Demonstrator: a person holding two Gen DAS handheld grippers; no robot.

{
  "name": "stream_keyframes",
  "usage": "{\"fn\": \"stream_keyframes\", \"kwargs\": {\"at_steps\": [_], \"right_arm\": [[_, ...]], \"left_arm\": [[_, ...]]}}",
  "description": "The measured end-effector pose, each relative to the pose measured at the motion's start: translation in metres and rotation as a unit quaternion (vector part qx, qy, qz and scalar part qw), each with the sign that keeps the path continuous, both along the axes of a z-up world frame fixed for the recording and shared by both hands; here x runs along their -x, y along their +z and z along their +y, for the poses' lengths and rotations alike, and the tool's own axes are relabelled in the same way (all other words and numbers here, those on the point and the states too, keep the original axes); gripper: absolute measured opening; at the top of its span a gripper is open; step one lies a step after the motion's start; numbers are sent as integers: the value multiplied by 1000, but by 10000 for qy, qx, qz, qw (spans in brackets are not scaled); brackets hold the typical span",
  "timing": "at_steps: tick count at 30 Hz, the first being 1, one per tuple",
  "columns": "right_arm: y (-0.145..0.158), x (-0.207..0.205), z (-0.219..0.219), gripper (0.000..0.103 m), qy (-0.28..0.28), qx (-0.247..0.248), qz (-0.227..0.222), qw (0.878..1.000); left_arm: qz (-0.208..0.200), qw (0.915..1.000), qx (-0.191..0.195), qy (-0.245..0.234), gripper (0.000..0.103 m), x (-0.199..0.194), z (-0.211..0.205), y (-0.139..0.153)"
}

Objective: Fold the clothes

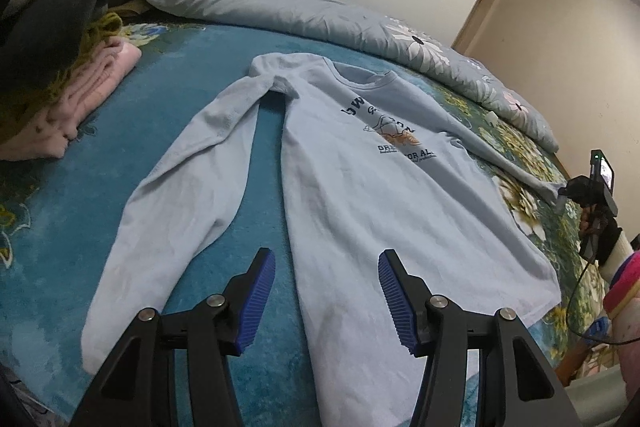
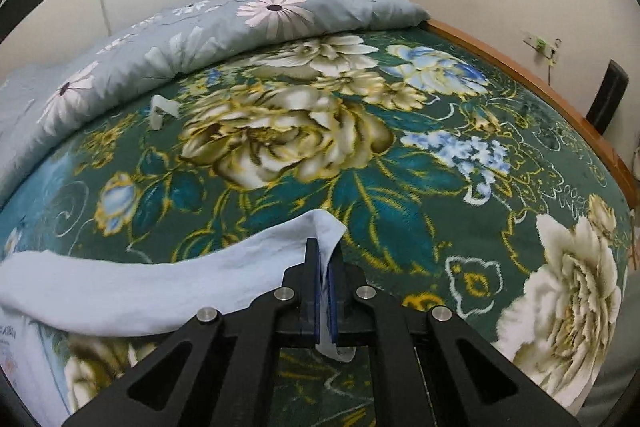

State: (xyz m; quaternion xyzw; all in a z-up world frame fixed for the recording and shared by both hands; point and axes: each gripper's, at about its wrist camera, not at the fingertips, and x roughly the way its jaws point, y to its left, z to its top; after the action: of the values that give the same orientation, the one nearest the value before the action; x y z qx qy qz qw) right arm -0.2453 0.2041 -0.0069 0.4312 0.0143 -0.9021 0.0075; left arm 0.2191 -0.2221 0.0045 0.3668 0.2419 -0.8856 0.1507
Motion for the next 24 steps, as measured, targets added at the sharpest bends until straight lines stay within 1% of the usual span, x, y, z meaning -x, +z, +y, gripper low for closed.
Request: {"fn": "stream_keyframes", "kwargs": {"at_steps": [2, 3, 5, 6, 7, 8, 10, 12, 14, 16, 17, 18, 21, 24], "right_arm": [[6, -6, 3, 4, 48, 74, 78, 9999], [10, -9, 5, 7, 73, 104, 122, 9998], [18, -14, 8, 15, 108, 154, 203, 9996], [23, -17, 9, 24, 124, 188, 252, 9994], [27, -22, 9, 28, 155, 238, 313, 9991], [32, -26, 10, 29, 187, 288, 375, 9987], [42, -35, 9, 38, 290, 398, 508, 9975], [51, -46, -1, 45, 620, 500, 655, 9947], [59, -56, -16, 48, 1022, 560, 789, 9900], [66, -68, -37, 54, 1499, 540, 943, 9827], [70, -75, -50, 54, 1771, 525, 1057, 9771], [73, -83, -65, 54, 2098, 508, 1194, 9691], [80, -100, -104, 54, 2819, 452, 1448, 9474], [79, -111, -141, 54, 3445, 449, 1455, 9263]], "left_arm": [[31, 10000, 48, -19, 58, -2, 3, 4], [48, 10000, 57, -30, 58, -2, 4, 6], [117, 9999, 53, -41, 58, -3, 6, 11], [167, 9998, 51, -42, 58, -4, 7, 14], [212, 9997, 57, -42, 58, -5, 8, 17], [242, 9997, 90, -39, 58, -6, 9, 19], [301, 9994, 157, -33, 58, -8, 10, 25], [384, 9989, 274, -50, 58, -7, 10, 31], [521, 9976, 455, -49, 58, -5, 7, 39], [624, 9964, 566, -52, 58, 0, -1, 47], [658, 9960, 594, -61, 58, 4, -5, 51], [680, 9958, 612, -67, 59, 8, -10, 54], [626, 9963, 582, -75, 59, 24, -28, 62], [498, 9968, 617, -138, 61, 48, -48, 66]]}}
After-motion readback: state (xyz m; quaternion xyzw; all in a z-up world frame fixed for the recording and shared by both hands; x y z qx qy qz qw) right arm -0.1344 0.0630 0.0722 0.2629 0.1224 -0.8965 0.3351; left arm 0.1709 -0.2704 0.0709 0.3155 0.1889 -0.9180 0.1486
